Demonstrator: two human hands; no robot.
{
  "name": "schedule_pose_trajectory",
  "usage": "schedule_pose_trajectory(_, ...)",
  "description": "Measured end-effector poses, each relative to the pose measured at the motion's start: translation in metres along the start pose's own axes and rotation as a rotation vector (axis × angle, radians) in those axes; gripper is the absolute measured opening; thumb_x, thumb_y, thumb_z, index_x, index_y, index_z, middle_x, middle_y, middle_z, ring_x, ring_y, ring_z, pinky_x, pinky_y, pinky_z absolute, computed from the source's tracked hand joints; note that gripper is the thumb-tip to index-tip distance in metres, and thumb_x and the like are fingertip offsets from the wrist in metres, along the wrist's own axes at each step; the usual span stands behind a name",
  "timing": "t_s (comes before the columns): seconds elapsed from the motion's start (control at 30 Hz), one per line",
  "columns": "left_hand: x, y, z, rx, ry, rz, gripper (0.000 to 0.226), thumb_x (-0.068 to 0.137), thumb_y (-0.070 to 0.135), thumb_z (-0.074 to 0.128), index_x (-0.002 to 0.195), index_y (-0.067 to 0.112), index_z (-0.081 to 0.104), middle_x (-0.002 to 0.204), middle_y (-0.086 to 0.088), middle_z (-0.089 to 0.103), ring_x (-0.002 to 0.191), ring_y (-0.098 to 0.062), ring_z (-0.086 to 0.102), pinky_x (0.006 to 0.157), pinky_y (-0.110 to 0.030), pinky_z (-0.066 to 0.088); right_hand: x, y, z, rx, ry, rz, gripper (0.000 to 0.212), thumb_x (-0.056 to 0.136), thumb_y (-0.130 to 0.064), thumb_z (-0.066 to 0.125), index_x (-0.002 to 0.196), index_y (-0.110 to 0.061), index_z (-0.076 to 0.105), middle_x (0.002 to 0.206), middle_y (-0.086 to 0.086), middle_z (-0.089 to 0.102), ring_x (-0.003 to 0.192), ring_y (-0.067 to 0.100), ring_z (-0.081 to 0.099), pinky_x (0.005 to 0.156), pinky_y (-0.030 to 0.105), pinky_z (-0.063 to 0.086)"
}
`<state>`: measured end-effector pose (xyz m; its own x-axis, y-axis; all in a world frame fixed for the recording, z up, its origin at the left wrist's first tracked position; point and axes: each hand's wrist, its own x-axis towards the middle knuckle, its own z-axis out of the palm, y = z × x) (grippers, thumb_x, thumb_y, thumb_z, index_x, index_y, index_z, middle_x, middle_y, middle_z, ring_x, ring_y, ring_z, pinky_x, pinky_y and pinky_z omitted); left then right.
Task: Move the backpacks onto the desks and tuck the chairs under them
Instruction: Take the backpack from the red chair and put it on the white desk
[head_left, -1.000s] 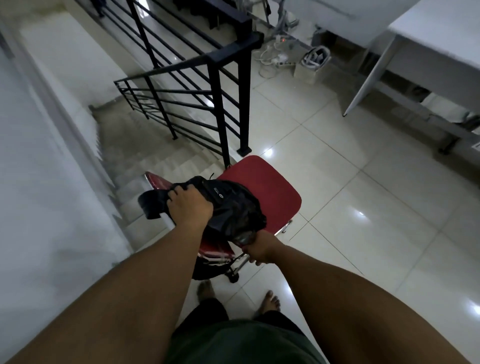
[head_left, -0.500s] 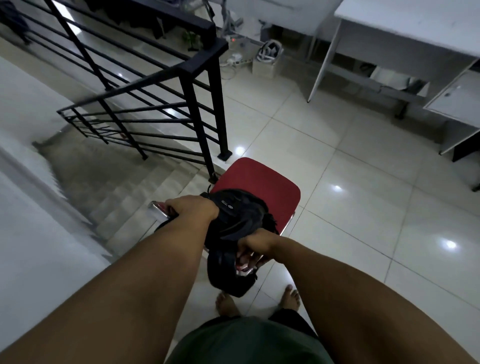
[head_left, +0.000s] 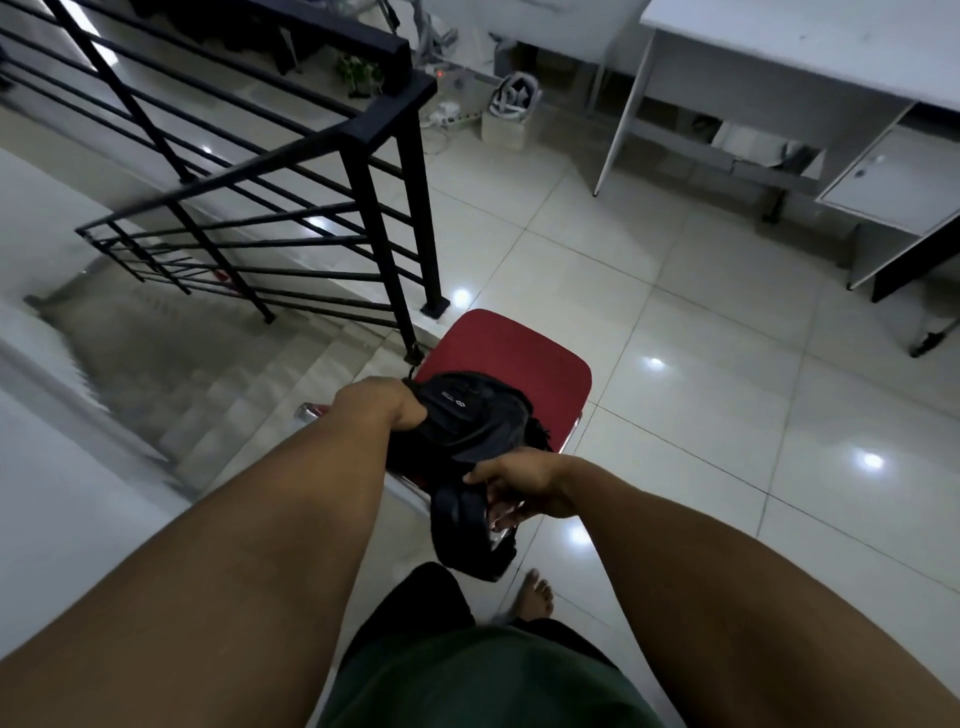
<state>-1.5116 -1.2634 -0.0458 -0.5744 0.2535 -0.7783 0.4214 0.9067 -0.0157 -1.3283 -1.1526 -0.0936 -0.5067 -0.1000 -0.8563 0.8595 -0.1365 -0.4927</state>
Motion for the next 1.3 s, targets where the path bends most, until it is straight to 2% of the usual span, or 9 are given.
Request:
schedule_pose_trajectory(0.1,0.012,-0.013,-0.002,-0.036,0.130,0.116,0.055,0.081,0.046,0.049,0.122,0.010,0.060,0.113,-0.013,0.061,0.092,-0.026,0.058,0.085,-0.033,0.049,0.000,-0.014,0.002,-0.050,0.066,0.012,0.033,0.080,-0.034,0.061,0.104,-0.011,0.063,0.086,0.009,0.062,0.073,0.023,0.061,0.068,0.034,0.054)
schedule_pose_trajectory(0.27,0.031,-0.029,-0.011,0.052,0.181,0.391,0.039,0.079,0.051,0.052,0.094,0.018,0.067,0.088,-0.005,0.058,0.078,-0.022,0.058,0.064,-0.028,0.043,0.015,-0.043,0.006,-0.175,0.318,-0.012,0.018,0.083,-0.033,0.052,0.068,-0.022,0.055,0.064,0.001,0.056,0.046,0.012,0.048,0.055,0.025,0.040)
schedule_pose_trajectory(0.4,0.043,-0.040,-0.028,0.172,0.279,0.612,0.035,0.076,0.052,0.052,0.064,0.020,0.058,0.069,-0.003,0.058,0.063,-0.019,0.058,0.053,-0.026,0.043,0.028,-0.053,0.004,-0.285,0.419,-0.049,0.025,0.088,-0.040,0.051,0.071,-0.024,0.060,0.069,-0.001,0.059,0.056,0.013,0.051,0.058,0.027,0.041)
schedule_pose_trajectory(0.63,0.057,-0.027,-0.061,0.352,0.349,0.665,0.052,0.076,0.062,0.038,0.093,0.025,0.069,0.086,-0.002,0.064,0.079,-0.021,0.061,0.074,-0.036,0.053,0.026,-0.064,-0.003,-0.309,0.587,-0.089,0.031,0.089,-0.043,0.050,0.085,-0.015,0.063,0.080,0.005,0.062,0.068,0.018,0.054,0.063,0.030,0.042)
schedule_pose_trajectory(0.7,0.061,-0.019,-0.067,0.245,0.278,0.637,0.048,0.081,0.055,0.042,0.114,0.026,0.061,0.098,-0.003,0.066,0.089,-0.022,0.062,0.078,-0.037,0.052,0.023,-0.062,-0.009,-0.318,0.635,-0.086,0.031,0.088,-0.043,0.051,0.077,-0.015,0.059,0.076,0.005,0.059,0.065,0.019,0.054,0.063,0.032,0.043)
schedule_pose_trajectory(0.83,0.068,-0.004,-0.075,0.030,0.154,0.650,0.062,0.083,0.029,0.056,0.139,0.033,0.029,0.088,-0.003,0.064,0.079,-0.019,0.062,0.063,-0.033,0.047,0.020,-0.059,-0.019,-0.351,0.682,-0.023,0.036,0.086,-0.044,0.055,0.092,-0.010,0.065,0.085,0.011,0.067,0.072,0.025,0.066,0.060,0.033,0.055)
schedule_pose_trajectory(1.0,0.078,-0.003,-0.075,0.135,0.165,0.716,0.078,0.079,0.007,0.064,0.145,0.038,0.034,0.099,0.006,0.062,0.090,-0.017,0.061,0.077,-0.030,0.050,0.020,-0.058,-0.017,-0.605,0.916,0.106,0.036,0.080,-0.051,0.063,0.085,-0.017,0.058,0.079,0.000,0.062,0.069,0.017,0.061,0.062,0.031,0.049)
schedule_pose_trajectory(1.17,0.081,0.008,-0.070,0.423,0.428,0.734,0.060,0.077,0.026,0.070,0.133,0.041,0.052,0.122,0.007,0.064,0.118,-0.020,0.054,0.099,-0.041,0.038,0.019,-0.063,-0.009,-0.812,1.159,0.135,0.033,0.080,-0.050,0.068,0.091,-0.019,0.064,0.071,-0.004,0.057,0.064,0.020,0.057,0.061,0.028,0.044)
schedule_pose_trajectory(1.3,0.079,0.018,-0.074,0.528,0.439,0.718,0.052,0.066,0.052,0.079,0.114,0.037,0.065,0.107,0.009,0.066,0.113,-0.021,0.056,0.100,-0.046,0.032,0.018,-0.062,-0.009,-0.731,1.194,0.100,0.052,0.077,-0.045,0.073,0.113,-0.015,0.051,0.098,0.003,0.061,0.086,0.025,0.065,0.070,0.034,0.049)
